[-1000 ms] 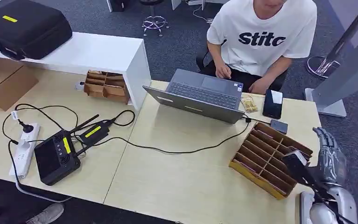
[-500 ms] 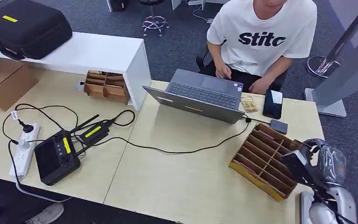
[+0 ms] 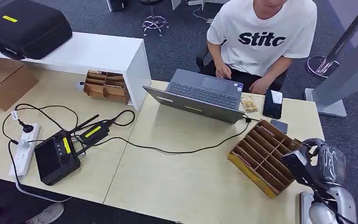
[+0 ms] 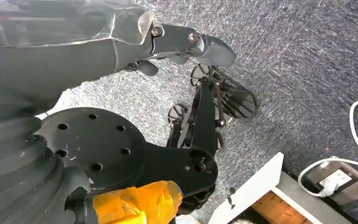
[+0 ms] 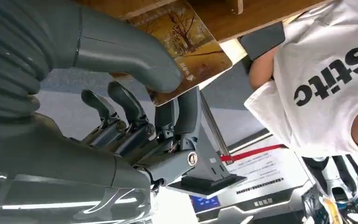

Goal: Pass the card to the sensor for recognition and then transmit it.

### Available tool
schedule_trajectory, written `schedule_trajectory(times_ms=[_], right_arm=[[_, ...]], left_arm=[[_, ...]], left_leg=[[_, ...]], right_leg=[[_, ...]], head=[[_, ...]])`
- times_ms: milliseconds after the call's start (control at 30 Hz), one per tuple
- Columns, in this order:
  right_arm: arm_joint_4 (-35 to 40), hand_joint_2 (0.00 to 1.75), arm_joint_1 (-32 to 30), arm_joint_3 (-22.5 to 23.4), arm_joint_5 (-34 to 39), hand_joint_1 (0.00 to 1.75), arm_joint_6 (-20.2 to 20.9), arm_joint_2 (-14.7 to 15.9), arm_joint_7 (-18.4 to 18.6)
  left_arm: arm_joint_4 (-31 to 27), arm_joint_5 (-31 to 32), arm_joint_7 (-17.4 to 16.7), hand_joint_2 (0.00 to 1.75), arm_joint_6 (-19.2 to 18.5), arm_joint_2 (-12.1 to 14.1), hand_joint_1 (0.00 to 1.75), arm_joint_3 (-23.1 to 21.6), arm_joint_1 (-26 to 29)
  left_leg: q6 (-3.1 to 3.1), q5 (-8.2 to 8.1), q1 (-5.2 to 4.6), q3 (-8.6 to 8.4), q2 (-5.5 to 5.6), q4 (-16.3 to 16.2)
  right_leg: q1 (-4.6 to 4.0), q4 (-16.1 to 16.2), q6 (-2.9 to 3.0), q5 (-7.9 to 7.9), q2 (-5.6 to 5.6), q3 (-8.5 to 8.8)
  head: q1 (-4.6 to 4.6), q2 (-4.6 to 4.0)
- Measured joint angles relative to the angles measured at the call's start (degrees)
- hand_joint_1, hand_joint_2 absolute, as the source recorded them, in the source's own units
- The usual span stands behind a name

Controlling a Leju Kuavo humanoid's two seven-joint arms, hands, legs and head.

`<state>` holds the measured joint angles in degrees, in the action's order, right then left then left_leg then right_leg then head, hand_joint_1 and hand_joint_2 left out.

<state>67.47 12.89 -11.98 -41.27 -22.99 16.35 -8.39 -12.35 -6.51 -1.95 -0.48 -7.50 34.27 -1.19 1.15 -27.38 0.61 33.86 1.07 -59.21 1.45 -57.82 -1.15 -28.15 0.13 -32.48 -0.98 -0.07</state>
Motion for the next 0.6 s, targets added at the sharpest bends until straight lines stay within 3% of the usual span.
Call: schedule_trajectory(times_ms=[267, 600], right_arm=[[5.99, 1.75, 0.20, 1.38, 0.52, 1.64, -1.09, 0.26, -0.26], [11.45, 1.75, 0.15, 2.69, 1.01, 1.52, -2.38, 0.98, -0.90]], left_arm=[[0.00, 0.00, 0.02, 1.75, -0.07, 0.00, 0.00, 0.00, 0.02], [0.00, -0.11, 0.02, 1.75, -0.11, 0.00, 0.00, -0.02, 0.03]], left_leg=[[0.00, 0.00, 0.00, 0.00, 0.00, 0.00], [0.00, 0.00, -0.01, 0.00, 0.00, -0.01]], right_leg=[[0.00, 0.00, 0.00, 0.00, 0.00, 0.00], [0.01, 0.00, 0.00, 0.00, 0.00, 0.00]], head=[[0.00, 0.00], [-0.02, 0.00]])
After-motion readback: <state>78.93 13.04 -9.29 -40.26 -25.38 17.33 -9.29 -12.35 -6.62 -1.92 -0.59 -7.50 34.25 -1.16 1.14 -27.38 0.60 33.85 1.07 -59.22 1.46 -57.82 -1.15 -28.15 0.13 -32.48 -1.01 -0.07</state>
